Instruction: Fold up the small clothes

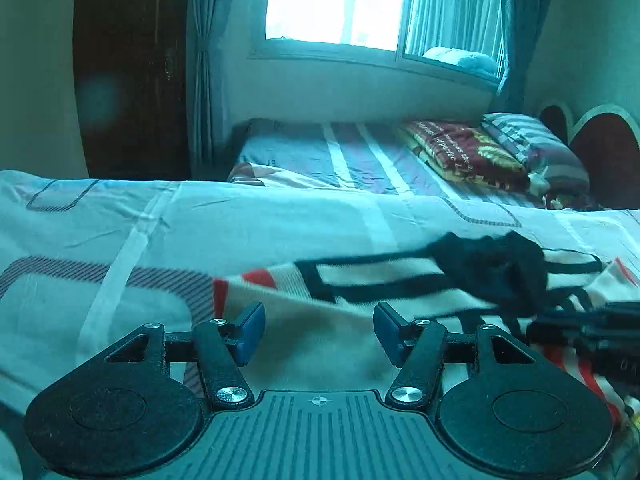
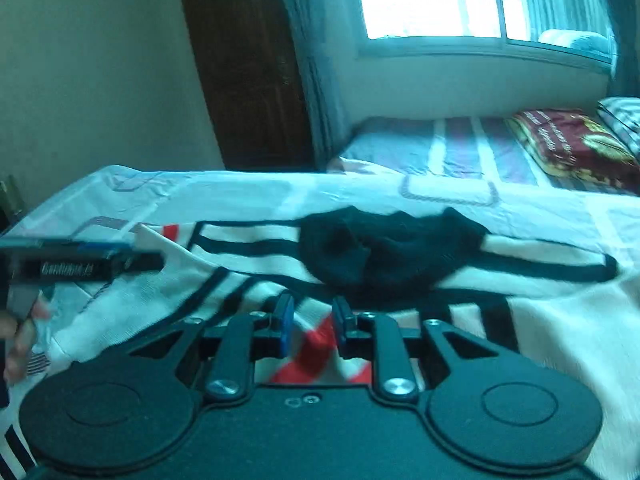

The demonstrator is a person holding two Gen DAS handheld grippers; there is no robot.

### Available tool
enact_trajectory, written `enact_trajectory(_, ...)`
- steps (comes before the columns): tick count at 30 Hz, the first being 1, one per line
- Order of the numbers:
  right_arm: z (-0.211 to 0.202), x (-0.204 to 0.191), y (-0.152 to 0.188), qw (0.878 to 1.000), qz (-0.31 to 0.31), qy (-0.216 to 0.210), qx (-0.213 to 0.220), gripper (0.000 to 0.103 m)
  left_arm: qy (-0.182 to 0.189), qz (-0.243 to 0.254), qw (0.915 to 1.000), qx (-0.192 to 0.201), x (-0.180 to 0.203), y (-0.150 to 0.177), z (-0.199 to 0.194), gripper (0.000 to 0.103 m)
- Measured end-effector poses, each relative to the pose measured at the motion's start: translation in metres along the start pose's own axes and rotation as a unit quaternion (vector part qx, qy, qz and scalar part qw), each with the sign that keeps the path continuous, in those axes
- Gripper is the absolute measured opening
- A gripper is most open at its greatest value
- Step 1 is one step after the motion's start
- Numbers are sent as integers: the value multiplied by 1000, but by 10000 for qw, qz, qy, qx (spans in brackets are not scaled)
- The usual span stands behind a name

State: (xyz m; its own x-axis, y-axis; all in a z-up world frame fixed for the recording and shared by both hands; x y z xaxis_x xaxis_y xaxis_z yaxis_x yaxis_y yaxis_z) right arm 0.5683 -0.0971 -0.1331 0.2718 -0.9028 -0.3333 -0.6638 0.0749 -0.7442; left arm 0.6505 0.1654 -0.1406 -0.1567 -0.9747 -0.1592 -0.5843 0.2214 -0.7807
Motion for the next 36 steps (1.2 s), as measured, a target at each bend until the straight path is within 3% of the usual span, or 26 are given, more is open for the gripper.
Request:
enact_trajectory(2,9,-2,3,9996,-241,135,-29,19,-29,10,9995,-317,-6,3,21,60)
enact_trajectory(3,13,-1,4,9992,-336,224,-37,19,39,-56,9991,-417,-9,8,30,66)
enact_trajectory(8,20,5,0,9985,-385,377,-30,20,117,-73,9995,-288,-15,10,33,69)
enact_trajectory(10,16,7,-3,9983,-427,371,-101,21,25,-25,9995,-298,-10,10,22,69)
enact_trajectory(13,-9,11,-10,9989,-304,331,155,24,54,123,9999,-8,6,9,-13,69)
enact_trajectory(17,-14,15,1,9993,-218,306,-30,23,98,143,9998,12,36,28,-36,69)
enact_trajectory(19,-9,18,10,9980,-373,507,-108,21,-29,192,9996,-184,44,41,-35,69)
enact_trajectory(23,-29,28,7,9966,-240,784,44,22,-227,265,9993,-137,44,45,-54,69)
enact_trajectory(26,-58,27,10,9987,-163,413,243,25,-162,392,9991,-49,47,50,-71,69)
enact_trajectory(28,-54,30,23,9978,-396,533,-10,25,-199,391,9984,-349,44,64,-63,69)
enact_trajectory(29,-47,37,32,9961,-442,720,-264,26,-181,360,9989,-248,41,67,-65,69)
enact_trajectory(32,-71,50,29,9949,-364,943,-42,26,-534,554,9966,-289,34,66,-90,69)
enact_trajectory(34,-102,59,24,9943,-174,1005,304,31,-427,448,9980,-104,29,73,-117,72)
enact_trajectory(36,-133,71,28,9955,107,874,357,30,-449,372,9981,-195,23,91,-140,73)
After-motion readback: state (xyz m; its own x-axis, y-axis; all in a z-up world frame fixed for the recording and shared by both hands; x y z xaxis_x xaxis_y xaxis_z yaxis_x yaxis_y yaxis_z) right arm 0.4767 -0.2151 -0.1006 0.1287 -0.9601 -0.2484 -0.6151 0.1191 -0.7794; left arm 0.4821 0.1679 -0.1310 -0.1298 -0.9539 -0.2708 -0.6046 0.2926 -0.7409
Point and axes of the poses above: each gripper's, at about its wrist camera, not at the fingertips, and z roughly the way its jaws point, x to its right, y to its underside, the point moved 8 cm from there along z, roughly the way its jaws point, and after that the axes turned 15 degrees about z, right-handed, at the moved point
